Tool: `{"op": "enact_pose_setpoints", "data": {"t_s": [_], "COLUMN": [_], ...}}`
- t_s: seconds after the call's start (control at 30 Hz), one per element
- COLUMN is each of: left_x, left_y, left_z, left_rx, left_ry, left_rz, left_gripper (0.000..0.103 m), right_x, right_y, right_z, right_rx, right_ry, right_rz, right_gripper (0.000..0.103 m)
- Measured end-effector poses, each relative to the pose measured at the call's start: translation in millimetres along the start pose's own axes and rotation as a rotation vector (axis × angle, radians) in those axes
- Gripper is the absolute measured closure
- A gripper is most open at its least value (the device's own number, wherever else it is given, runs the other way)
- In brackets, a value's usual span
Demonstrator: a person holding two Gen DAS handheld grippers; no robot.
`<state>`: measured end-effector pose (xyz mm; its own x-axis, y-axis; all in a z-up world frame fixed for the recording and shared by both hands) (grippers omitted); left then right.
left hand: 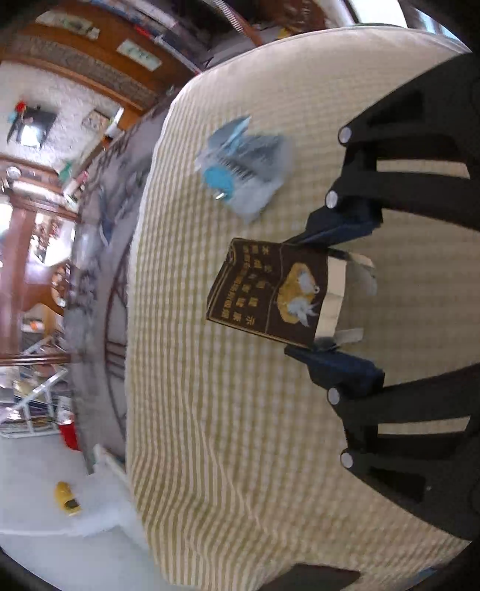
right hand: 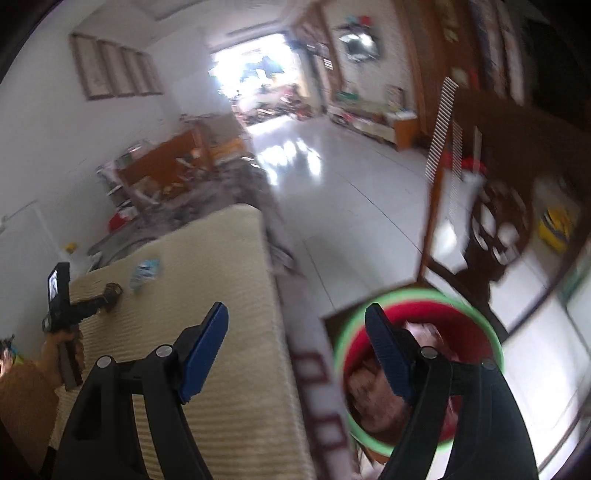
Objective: Collect trash
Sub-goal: 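Grasp the brown snack box with the left tool while the right tool grasps the blue-white wrapper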
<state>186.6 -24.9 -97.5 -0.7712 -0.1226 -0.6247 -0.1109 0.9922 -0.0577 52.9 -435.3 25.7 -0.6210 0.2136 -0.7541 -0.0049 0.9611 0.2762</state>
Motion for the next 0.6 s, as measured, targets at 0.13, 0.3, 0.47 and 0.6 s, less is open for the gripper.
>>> {"op": "enact_pose_setpoints", "data": {"t_s": [0.13,0.3,0.47,0.6], "left_x": [42.0,107.7,118.9,118.6], "left_y": [10.3,29.7,29.0,25.9], "left_z": [-49.8,-98.8,-100.8,-99.0], "left_rx": [0.014,0.039,0.068,0.077], "left_ry": [-0.02,-0.037,-0.049,-0.054], "left_rz": [0.056,0.021,0.021,0.036], "left_gripper": [0.055,0.054,0.054,0.054], "right_x": [-27.6,-39.8,-28.1,-21.7], "right_y": [60.3,146.5,201.7,224.3], "right_z": [39.0,140.3,237.2,281.8], "right_rx": [-0.18,-0.275,-0.216,-0.145], "right_ry": [0.079,0.245,0.398,0.416], "right_rz": [-0.02,0.001,0.078,0.141], "right_gripper": [0.02,0.02,0.02,0.02]}}
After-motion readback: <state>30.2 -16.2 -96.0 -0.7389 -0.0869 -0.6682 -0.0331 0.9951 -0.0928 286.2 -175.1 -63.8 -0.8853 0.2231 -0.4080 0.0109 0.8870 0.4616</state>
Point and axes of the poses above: each gripper's, at about its wrist camera, not at the fingertips, and z roughly the way its jaws point, y to its left, x to its underside, the point moved 1 cm from there along z, roughly the way its jaws point, and after that the axes turned 4 degrees about -y, right-handed, at the moved point
